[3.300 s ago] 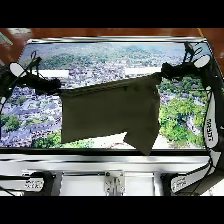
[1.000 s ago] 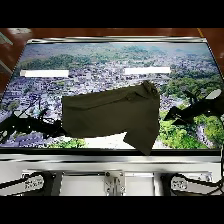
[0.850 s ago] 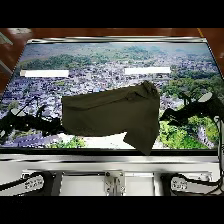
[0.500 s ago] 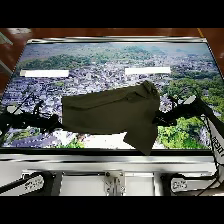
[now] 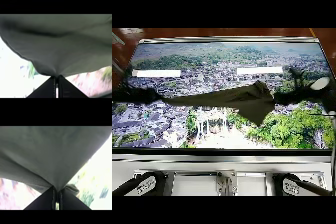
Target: Fold the shirts.
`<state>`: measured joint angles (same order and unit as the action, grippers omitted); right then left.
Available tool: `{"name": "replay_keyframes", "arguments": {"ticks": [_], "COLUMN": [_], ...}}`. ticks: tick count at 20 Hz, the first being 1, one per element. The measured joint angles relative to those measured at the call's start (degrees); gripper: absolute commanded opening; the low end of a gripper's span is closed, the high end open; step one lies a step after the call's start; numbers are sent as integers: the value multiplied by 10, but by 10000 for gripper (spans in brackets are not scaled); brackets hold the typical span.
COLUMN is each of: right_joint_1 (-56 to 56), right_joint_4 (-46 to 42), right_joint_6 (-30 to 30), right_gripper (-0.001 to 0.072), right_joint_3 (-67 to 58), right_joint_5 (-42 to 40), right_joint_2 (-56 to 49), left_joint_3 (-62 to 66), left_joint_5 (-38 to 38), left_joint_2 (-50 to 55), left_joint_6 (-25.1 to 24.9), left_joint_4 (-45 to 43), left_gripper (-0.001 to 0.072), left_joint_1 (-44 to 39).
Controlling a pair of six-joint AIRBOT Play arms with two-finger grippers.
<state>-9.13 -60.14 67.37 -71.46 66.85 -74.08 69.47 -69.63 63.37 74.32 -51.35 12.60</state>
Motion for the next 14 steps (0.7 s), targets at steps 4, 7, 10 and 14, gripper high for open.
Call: {"name": "replay_keyframes", "arguments": {"ticks": [4, 7, 10, 14], "right_joint_1": [0, 0, 0, 0], "right_joint_4": [-24, -64, -101, -137], "right_joint_6": [-27, -20, 10, 39], "right_gripper": [65, 65, 65, 65], "right_joint_3": [-194, -302, -351, -371], "right_joint_5": [-25, -55, -60, -22], "right_joint_2": [156, 254, 324, 364], "left_joint_3": [247, 371, 427, 448], "left_joint_5": [26, 69, 73, 1], "left_joint_2": [-97, -161, -214, -248], "left_joint_6": [5, 19, 55, 91], "left_joint_4": [-2, -9, -27, -84], "left_gripper": [35, 35, 35, 35], "left_joint_1": [-5, -7, -8, -8]}}
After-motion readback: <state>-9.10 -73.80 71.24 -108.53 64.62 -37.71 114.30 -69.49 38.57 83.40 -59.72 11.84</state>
